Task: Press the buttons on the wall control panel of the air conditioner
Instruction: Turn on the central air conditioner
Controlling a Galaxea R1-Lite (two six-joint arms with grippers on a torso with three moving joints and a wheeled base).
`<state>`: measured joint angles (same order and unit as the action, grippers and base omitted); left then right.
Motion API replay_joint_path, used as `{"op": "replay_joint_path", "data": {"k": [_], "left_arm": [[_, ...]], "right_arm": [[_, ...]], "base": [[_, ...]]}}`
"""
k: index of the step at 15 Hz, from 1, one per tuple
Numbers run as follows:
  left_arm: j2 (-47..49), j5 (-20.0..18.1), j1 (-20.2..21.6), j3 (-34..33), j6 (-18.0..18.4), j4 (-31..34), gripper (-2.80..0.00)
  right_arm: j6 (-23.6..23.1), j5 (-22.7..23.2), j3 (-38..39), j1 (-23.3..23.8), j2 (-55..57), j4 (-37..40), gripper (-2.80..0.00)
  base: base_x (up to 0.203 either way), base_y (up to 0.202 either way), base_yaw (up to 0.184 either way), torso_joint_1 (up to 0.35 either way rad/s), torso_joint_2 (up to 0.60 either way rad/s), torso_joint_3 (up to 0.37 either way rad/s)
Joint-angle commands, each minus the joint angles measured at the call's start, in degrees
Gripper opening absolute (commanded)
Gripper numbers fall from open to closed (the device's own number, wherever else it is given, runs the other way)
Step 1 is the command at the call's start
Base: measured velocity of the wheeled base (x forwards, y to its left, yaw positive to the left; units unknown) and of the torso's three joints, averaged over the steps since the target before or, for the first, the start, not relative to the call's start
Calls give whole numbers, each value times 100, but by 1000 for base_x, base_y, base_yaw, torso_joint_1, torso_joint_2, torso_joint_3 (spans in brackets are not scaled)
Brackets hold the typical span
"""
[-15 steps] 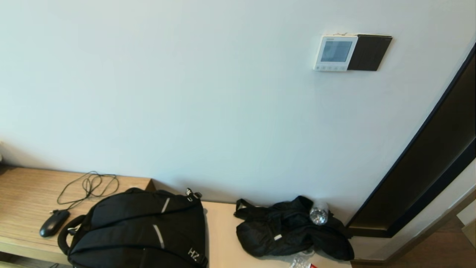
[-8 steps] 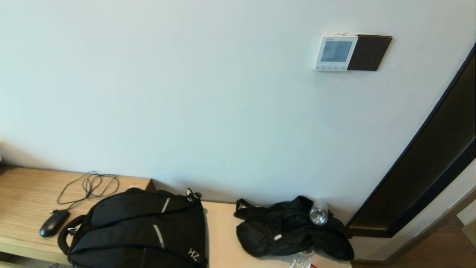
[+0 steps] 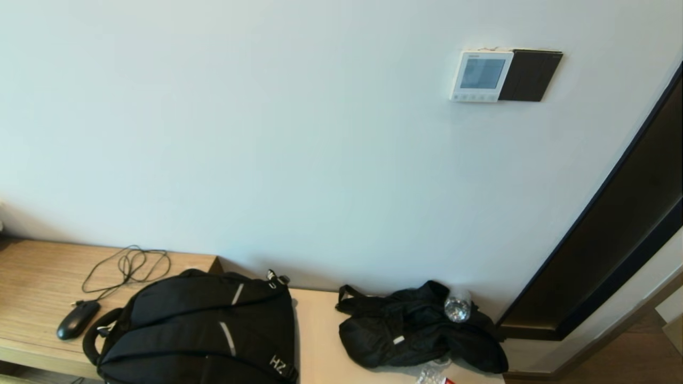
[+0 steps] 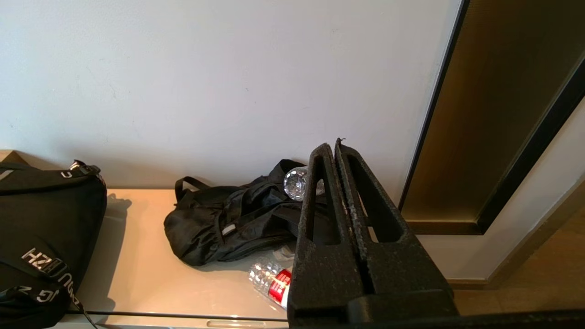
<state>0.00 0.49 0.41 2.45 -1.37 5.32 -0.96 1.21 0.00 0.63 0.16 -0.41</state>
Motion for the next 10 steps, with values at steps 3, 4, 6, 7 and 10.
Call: {"op": "replay_joint_path", "data": {"k": [3,4,6,7,10], "left_arm": [[0,3,2,1,-4,4,-280],[0,3,2,1,-4,4,-280],[0,3,2,1,-4,4,-280],[0,3,2,1,-4,4,-280],[0,3,2,1,-4,4,-280]], "right_arm": [[-52,11,2,7,58,-46,-280],[-9,14,-61,11,212,-61,-280],[26,37,-513,8,395,-73,-280],[21,41,-653,11,662,-103,-280],[-7,49,-1176,11,1925,-526,-280]], "base": [[0,0,0,0,0,0],[0,0,0,0,0,0],[0,0,0,0,0,0],[0,0,0,0,0,0],[0,0,0,0,0,0]]}}
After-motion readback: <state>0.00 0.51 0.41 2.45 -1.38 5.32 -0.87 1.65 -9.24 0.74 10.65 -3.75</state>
